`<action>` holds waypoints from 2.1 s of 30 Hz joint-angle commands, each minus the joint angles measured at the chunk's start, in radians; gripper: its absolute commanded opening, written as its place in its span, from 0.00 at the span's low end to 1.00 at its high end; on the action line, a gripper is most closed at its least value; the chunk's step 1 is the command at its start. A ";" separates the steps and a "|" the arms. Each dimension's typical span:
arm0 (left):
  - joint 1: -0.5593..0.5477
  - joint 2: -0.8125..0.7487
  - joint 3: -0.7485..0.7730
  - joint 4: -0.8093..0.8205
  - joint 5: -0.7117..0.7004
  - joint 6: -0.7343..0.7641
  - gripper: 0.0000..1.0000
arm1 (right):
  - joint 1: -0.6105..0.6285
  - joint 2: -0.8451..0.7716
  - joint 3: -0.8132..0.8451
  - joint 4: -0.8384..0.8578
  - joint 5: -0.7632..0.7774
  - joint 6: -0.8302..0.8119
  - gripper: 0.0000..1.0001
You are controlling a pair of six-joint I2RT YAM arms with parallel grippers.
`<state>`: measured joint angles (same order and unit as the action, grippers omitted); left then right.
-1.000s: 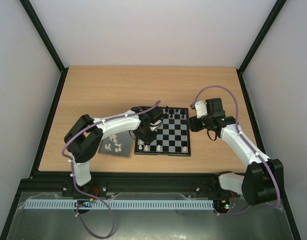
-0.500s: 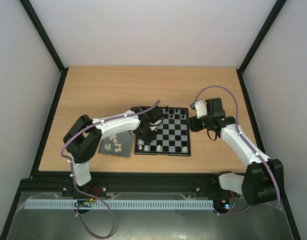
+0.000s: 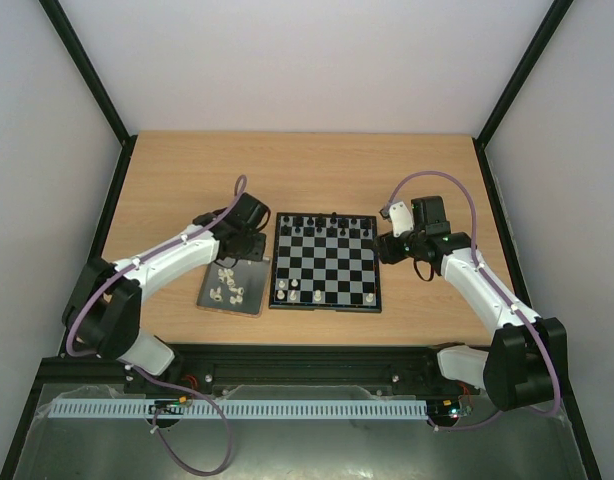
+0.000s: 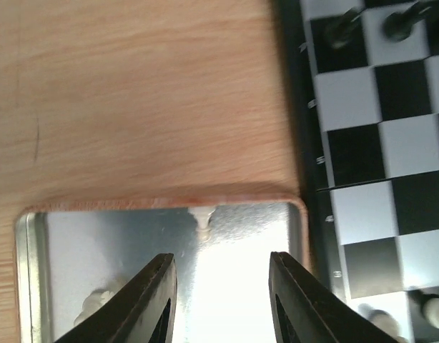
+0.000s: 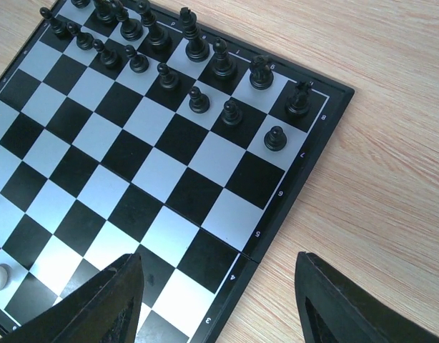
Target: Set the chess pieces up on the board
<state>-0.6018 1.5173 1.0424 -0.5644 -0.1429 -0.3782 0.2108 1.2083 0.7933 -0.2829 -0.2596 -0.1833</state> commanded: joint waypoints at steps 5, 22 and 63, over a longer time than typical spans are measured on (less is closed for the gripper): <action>0.026 0.062 -0.073 0.070 0.006 -0.098 0.36 | 0.000 0.015 -0.006 -0.020 -0.036 -0.013 0.60; 0.076 0.185 -0.069 0.099 0.017 -0.083 0.20 | 0.001 0.027 -0.005 -0.025 -0.044 -0.018 0.60; 0.073 -0.083 0.017 -0.086 0.759 0.107 0.03 | 0.255 0.013 0.259 -0.329 -0.199 -0.642 0.59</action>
<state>-0.5278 1.4693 1.0332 -0.6193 0.3801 -0.3073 0.3748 1.2064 0.9710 -0.4824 -0.4858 -0.6163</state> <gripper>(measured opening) 0.047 0.595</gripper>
